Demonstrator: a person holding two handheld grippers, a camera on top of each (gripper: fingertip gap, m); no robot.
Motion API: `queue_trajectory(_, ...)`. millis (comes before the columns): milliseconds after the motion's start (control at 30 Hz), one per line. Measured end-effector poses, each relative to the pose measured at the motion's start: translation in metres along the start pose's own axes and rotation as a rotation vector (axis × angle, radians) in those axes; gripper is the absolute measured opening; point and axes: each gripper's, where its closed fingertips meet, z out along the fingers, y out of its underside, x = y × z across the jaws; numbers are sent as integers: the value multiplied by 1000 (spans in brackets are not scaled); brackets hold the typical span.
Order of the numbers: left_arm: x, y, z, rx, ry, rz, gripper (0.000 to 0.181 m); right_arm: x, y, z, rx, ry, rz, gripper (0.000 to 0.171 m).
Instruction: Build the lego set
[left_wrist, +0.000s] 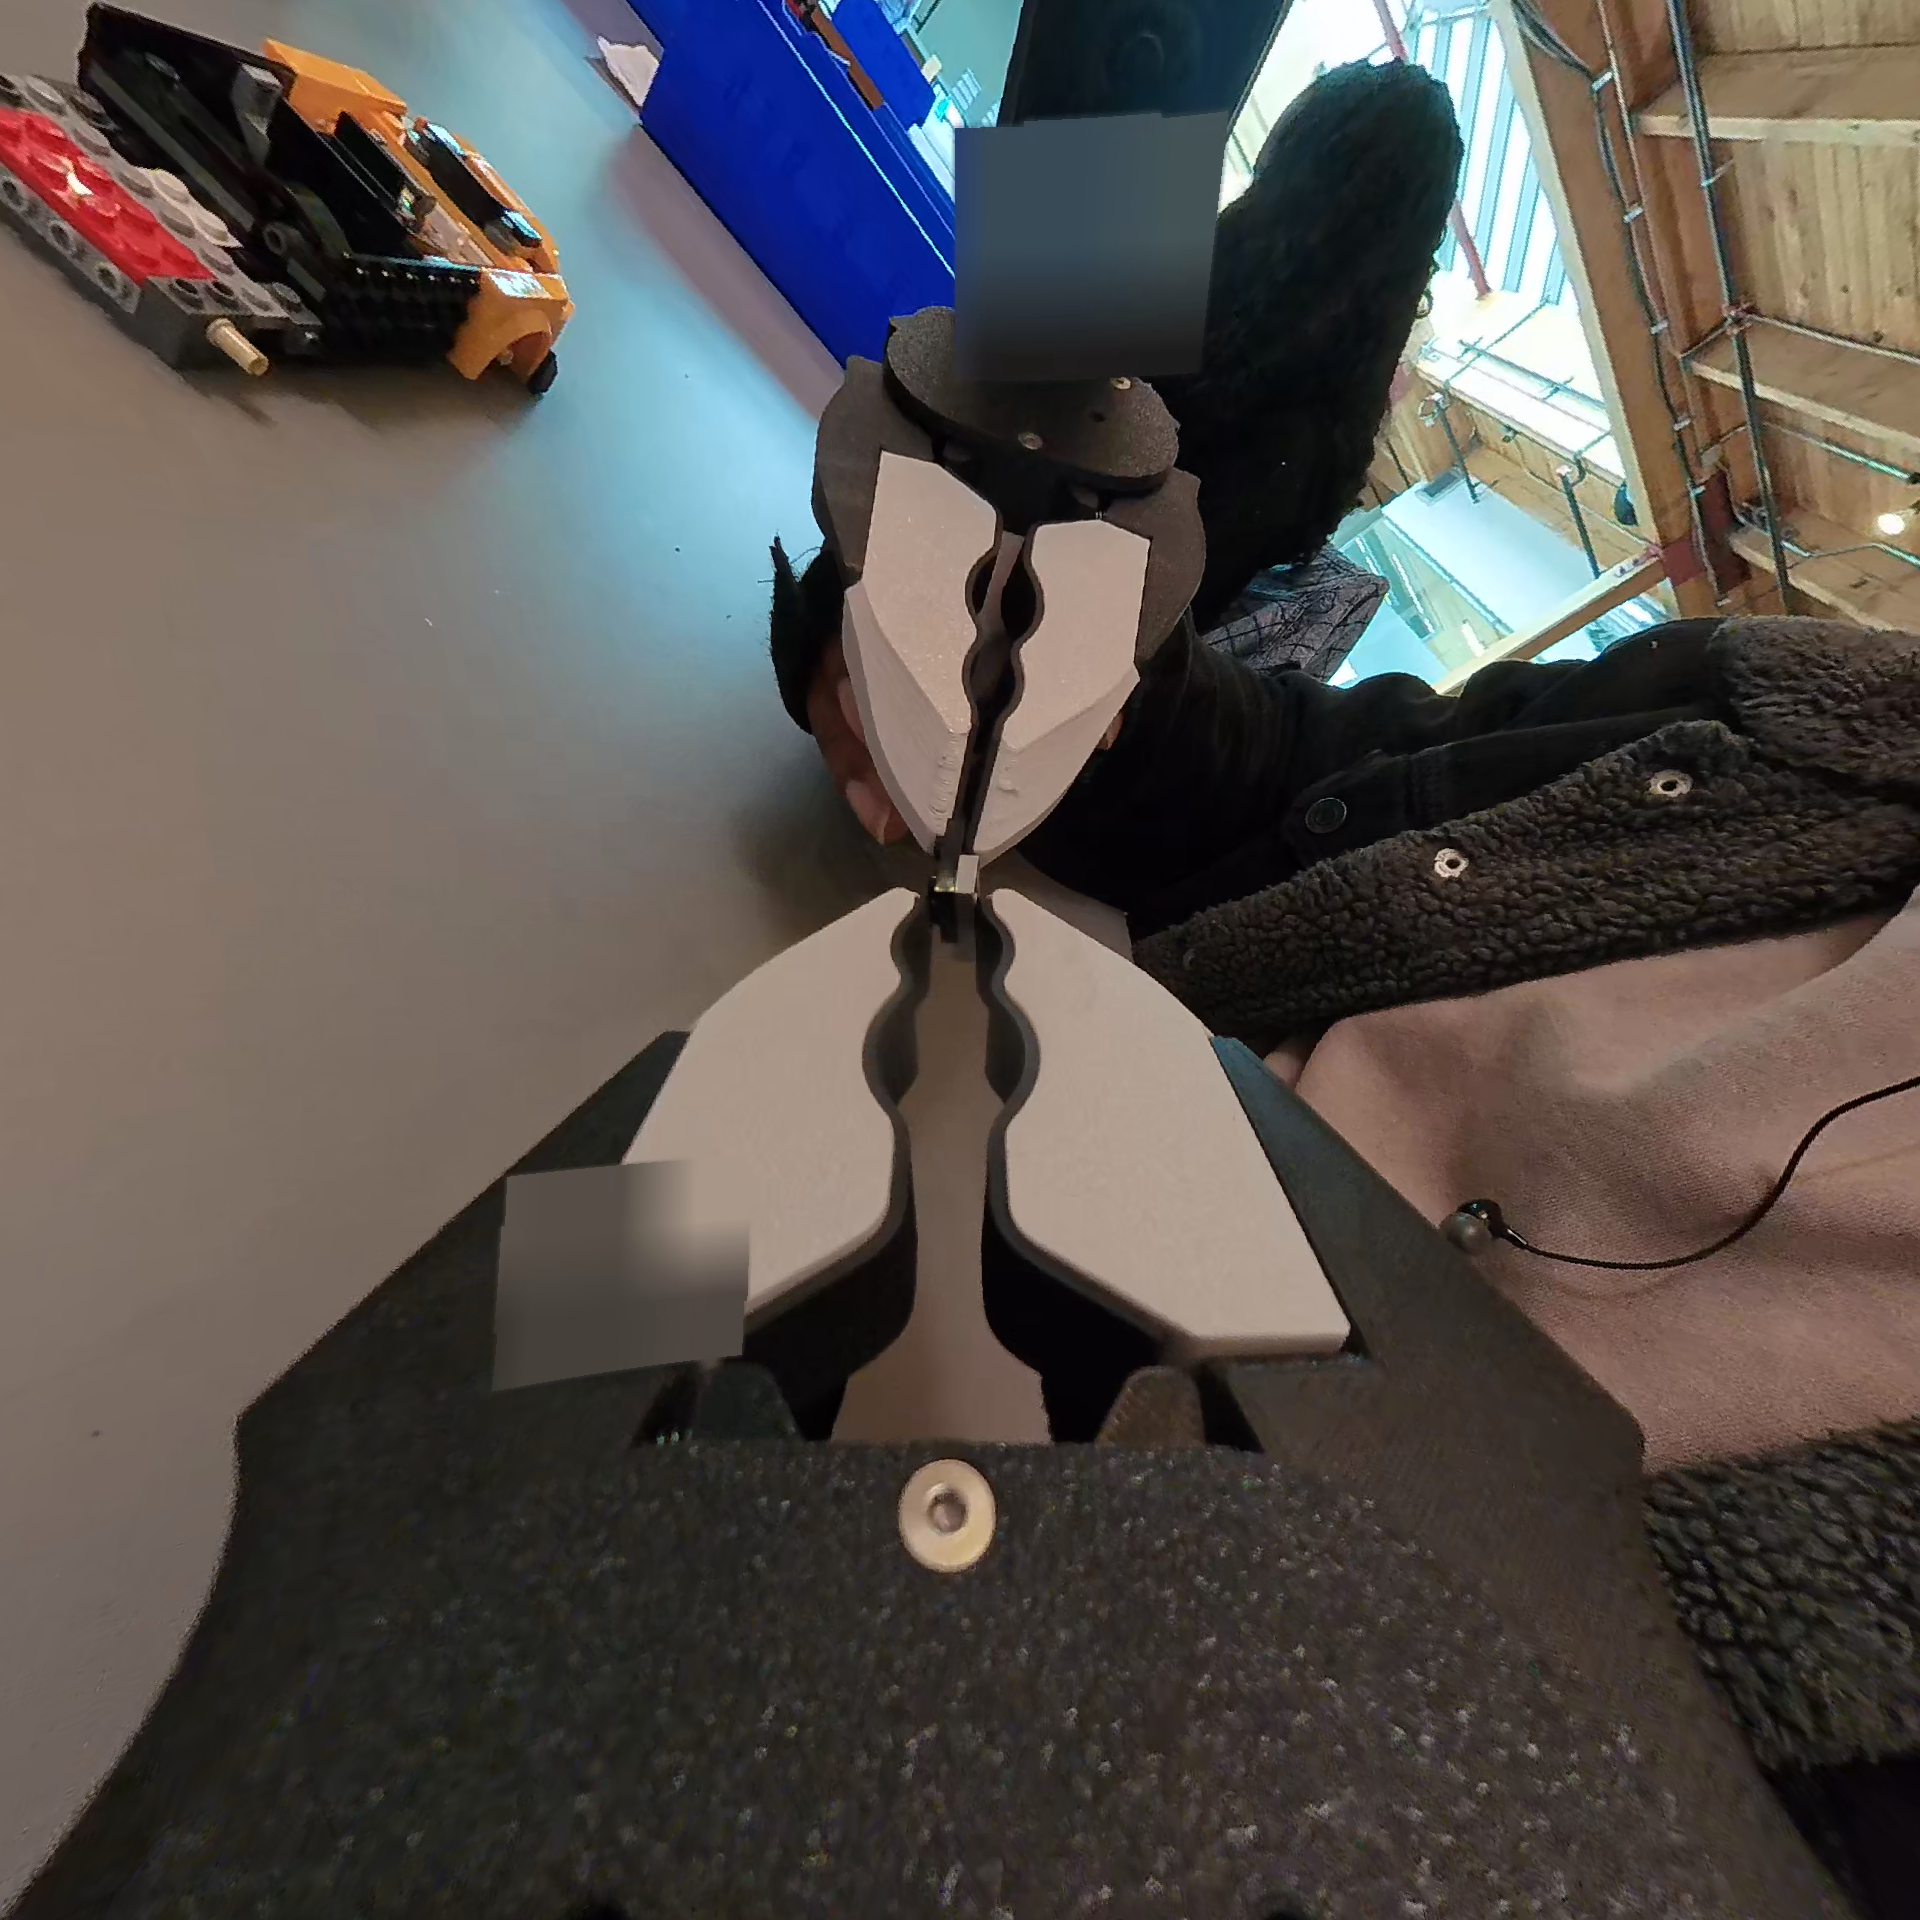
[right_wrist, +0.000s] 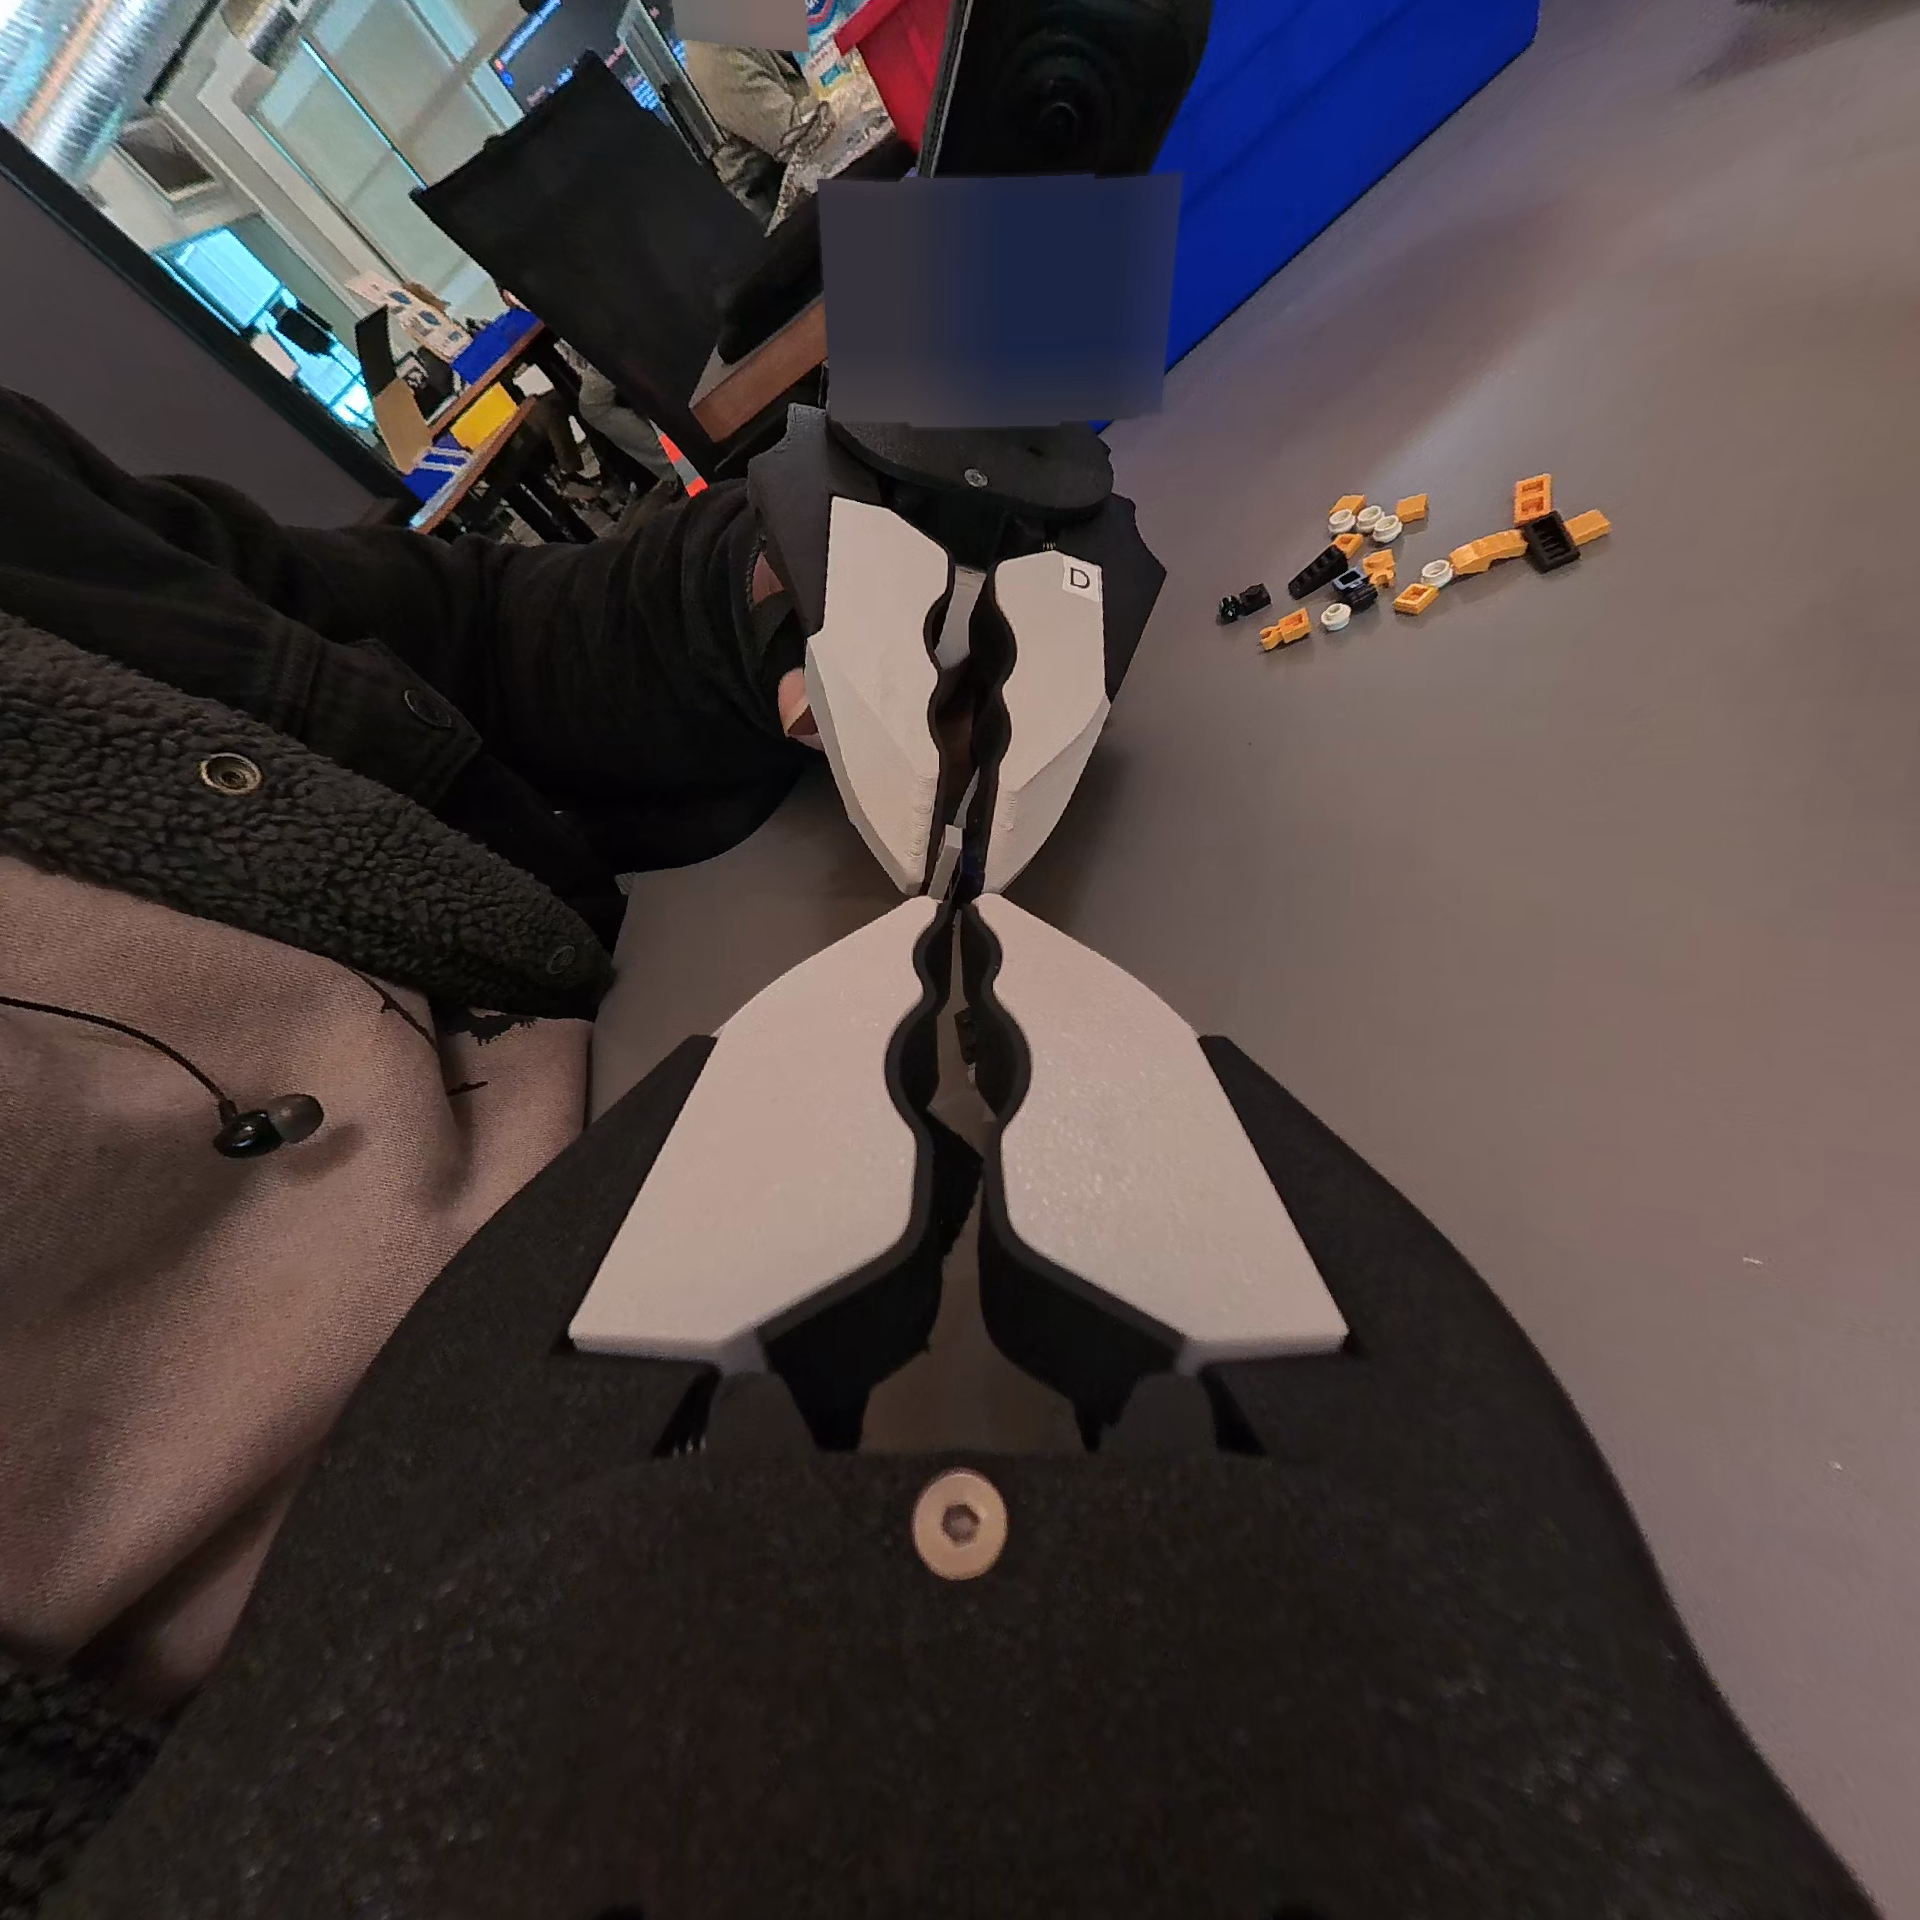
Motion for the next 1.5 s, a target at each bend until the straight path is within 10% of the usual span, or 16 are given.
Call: queue_trajectory(1500,-27,8,-8,-57,-156,-11,0,21,21,3,-107,105,93,0)
